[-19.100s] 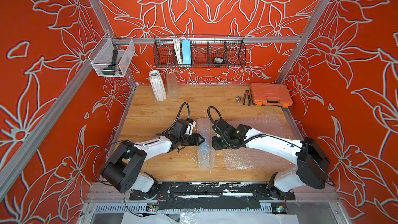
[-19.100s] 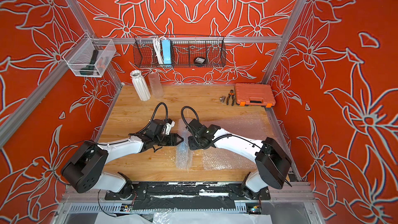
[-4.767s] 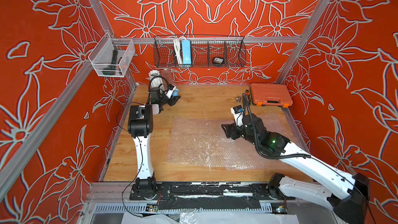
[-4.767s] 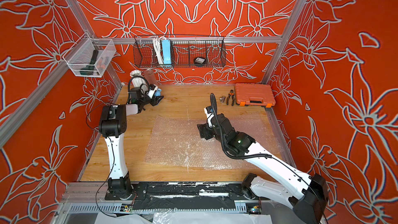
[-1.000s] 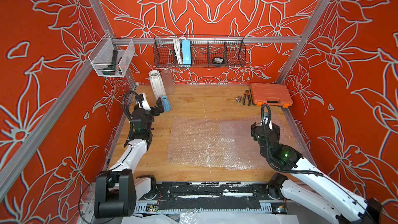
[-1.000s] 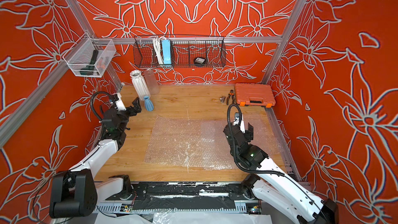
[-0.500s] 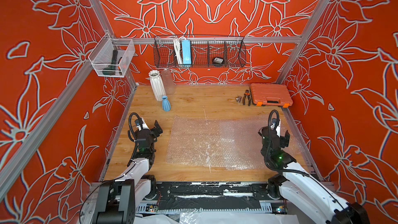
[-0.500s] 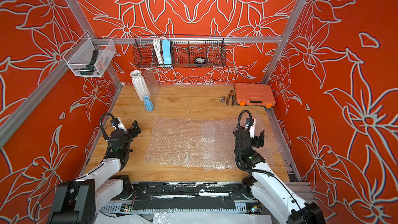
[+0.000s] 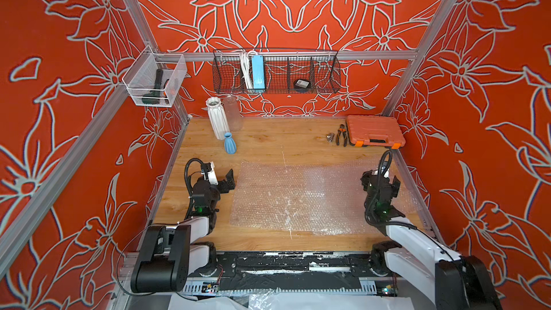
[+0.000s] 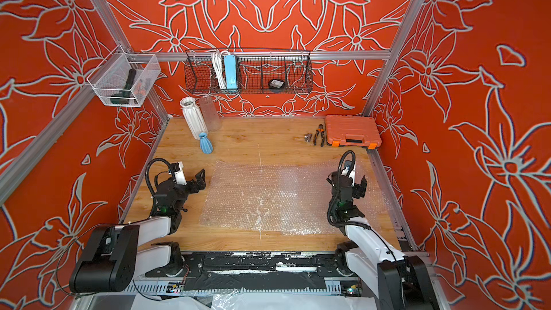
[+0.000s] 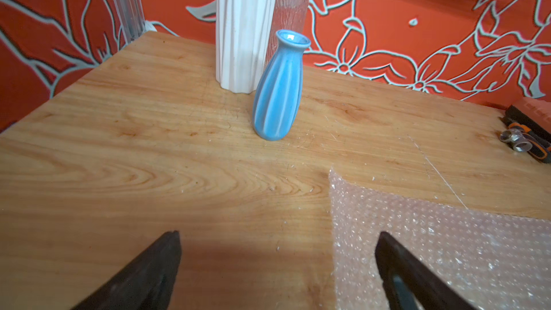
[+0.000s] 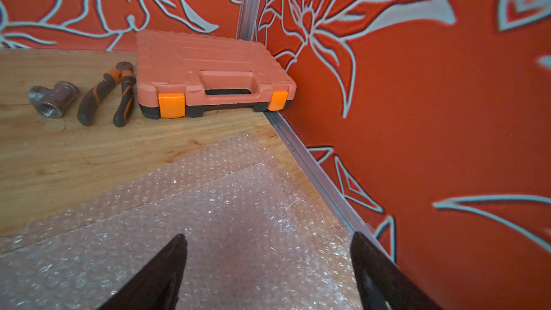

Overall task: Unwrap the vase from the bubble wrap
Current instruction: Reset both arms

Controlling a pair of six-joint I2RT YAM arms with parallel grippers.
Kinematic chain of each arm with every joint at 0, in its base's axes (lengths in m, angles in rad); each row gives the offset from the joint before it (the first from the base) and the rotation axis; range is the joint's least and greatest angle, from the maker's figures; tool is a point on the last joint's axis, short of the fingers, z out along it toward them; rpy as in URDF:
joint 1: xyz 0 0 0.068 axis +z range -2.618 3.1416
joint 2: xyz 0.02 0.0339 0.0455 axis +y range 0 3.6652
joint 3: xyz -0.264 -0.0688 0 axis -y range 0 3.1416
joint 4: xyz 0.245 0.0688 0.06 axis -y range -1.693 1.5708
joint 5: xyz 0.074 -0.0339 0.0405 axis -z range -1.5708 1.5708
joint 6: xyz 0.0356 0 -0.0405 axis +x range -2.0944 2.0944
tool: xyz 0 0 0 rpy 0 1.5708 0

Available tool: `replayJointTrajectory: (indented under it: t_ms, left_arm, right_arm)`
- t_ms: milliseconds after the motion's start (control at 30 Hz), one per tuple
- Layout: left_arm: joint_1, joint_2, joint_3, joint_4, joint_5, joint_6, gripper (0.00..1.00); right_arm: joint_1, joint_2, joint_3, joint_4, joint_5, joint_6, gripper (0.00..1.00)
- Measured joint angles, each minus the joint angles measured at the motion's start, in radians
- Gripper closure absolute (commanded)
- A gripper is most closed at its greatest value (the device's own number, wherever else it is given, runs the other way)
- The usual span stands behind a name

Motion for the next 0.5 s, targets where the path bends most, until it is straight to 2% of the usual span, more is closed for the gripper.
replayJointTrajectory:
  t_ms: [167,400,500]
  left_arm:
    - [-0.002,0.055,-0.059,0.175,0.037,0.038,0.01]
    - [-0.032,0.168,-0.064,0.280,0.052,0.071,0.01]
    - [-0.048,0.174,-0.060,0.276,0.019,0.075,0.01]
  right_arm:
    - [-0.052,0.120,0.000,0.111,-0.105,0.000,0.12]
    - [-0.075,0.230,0.009,0.196,-0.235,-0.005,0.10]
    - [-0.080,0.261,0.009,0.227,-0.279,-0.013,0.08]
